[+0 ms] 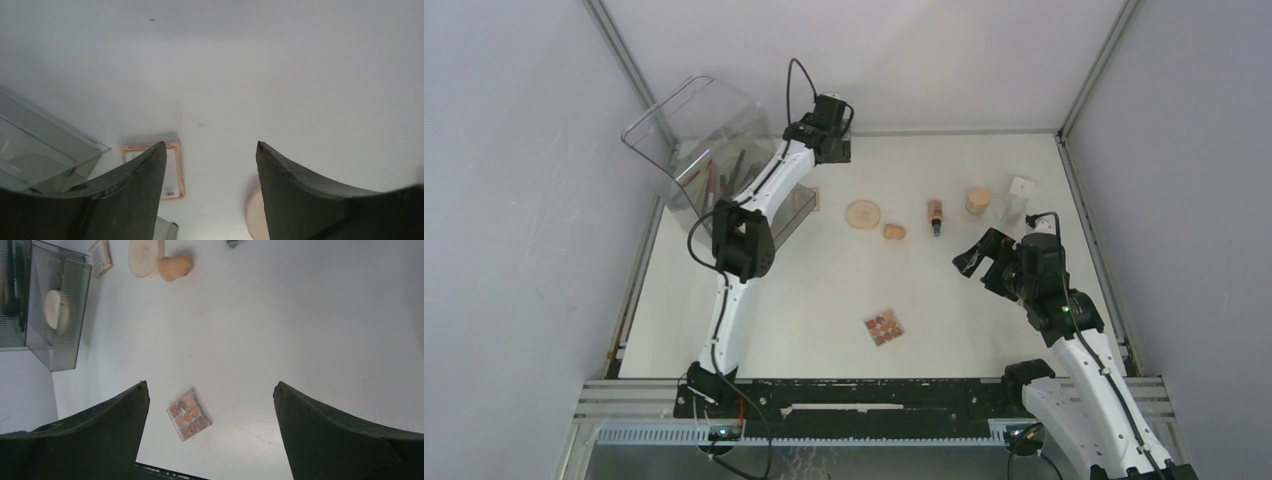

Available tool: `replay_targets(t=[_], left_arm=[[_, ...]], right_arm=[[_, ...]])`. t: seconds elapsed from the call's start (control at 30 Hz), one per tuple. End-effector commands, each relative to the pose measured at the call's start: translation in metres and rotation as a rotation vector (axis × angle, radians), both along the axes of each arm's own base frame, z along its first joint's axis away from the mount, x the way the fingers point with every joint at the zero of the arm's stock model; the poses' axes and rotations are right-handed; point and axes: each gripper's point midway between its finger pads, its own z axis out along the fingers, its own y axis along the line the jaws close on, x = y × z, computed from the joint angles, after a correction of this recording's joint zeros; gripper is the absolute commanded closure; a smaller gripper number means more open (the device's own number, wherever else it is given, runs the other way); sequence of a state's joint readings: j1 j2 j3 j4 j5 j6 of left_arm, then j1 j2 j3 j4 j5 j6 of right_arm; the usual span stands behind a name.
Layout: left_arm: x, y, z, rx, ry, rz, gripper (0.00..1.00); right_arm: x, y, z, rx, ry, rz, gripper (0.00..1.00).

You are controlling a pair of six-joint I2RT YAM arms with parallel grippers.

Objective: Organize the makeup
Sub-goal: Move the makeup to the center of the board.

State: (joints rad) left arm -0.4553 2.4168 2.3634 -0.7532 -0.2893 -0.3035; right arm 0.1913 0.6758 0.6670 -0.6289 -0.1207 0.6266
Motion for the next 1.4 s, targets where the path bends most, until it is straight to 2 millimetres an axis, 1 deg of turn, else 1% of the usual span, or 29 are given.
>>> replay_targets(t=[0.0, 0.1, 0.2, 0.3, 0.4, 0.5, 0.6, 0.63, 0.7, 0.8, 1.03, 1.2, 1.37], left_arm=[[0.024, 0.016, 0.017, -0.037, -0.083, 0.076, 0.3], [0.024, 0.024, -0.011, -0.021, -0.02, 0.079, 0.3], [0.018, 0.032, -0.031, -0.031, 0.043, 0.086, 0.3], [0.013, 0.031, -0.043, -0.029, 0.079, 0.065, 0.3], [0.006, 0.032, -0.051, -0.017, 0.11, 0.059, 0.3], [0.0, 0.035, -0.063, 0.002, 0.147, 0.047, 0.3], [-0.006, 0.032, -0.075, 0.001, 0.187, 0.029, 0.3], [-0.007, 0.031, -0.078, -0.001, 0.199, 0.025, 0.32], [-0.009, 0.031, -0.081, 0.001, 0.212, 0.023, 0.35], [-0.011, 0.03, -0.082, -0.005, 0.224, 0.009, 0.34], [-0.032, 0.028, -0.093, -0.035, 0.316, -0.016, 0.35], [-0.048, 0.019, -0.101, -0.093, 0.385, -0.033, 0.34], [-0.053, 0.015, -0.101, -0.108, 0.397, -0.06, 0.33]], right_arm=[[0.003, -0.008, 0.003, -0.04, -0.002, -0.009, 0.0], [0.005, -0.007, -0.001, -0.042, 0.015, 0.005, 0.0], [0.007, -0.006, -0.003, -0.042, 0.021, 0.011, 0.0], [0.008, -0.003, -0.004, -0.042, 0.019, 0.033, 0.0], [0.01, -0.003, -0.007, -0.047, 0.028, 0.04, 0.0], [0.011, 0.001, -0.009, -0.048, 0.032, 0.071, 0.0], [0.013, 0.003, -0.012, -0.049, 0.037, 0.092, 0.0], [0.014, 0.004, -0.012, -0.05, 0.036, 0.096, 0.0], [0.015, 0.004, -0.013, -0.048, 0.042, 0.094, 0.0], [0.015, 0.005, -0.014, -0.042, 0.046, 0.097, 0.0], [0.015, 0.003, -0.015, -0.044, 0.052, 0.083, 0.0], [0.017, 0.006, -0.014, -0.03, 0.049, 0.088, 0.0], [0.017, 0.007, -0.014, -0.024, 0.055, 0.086, 0.0]])
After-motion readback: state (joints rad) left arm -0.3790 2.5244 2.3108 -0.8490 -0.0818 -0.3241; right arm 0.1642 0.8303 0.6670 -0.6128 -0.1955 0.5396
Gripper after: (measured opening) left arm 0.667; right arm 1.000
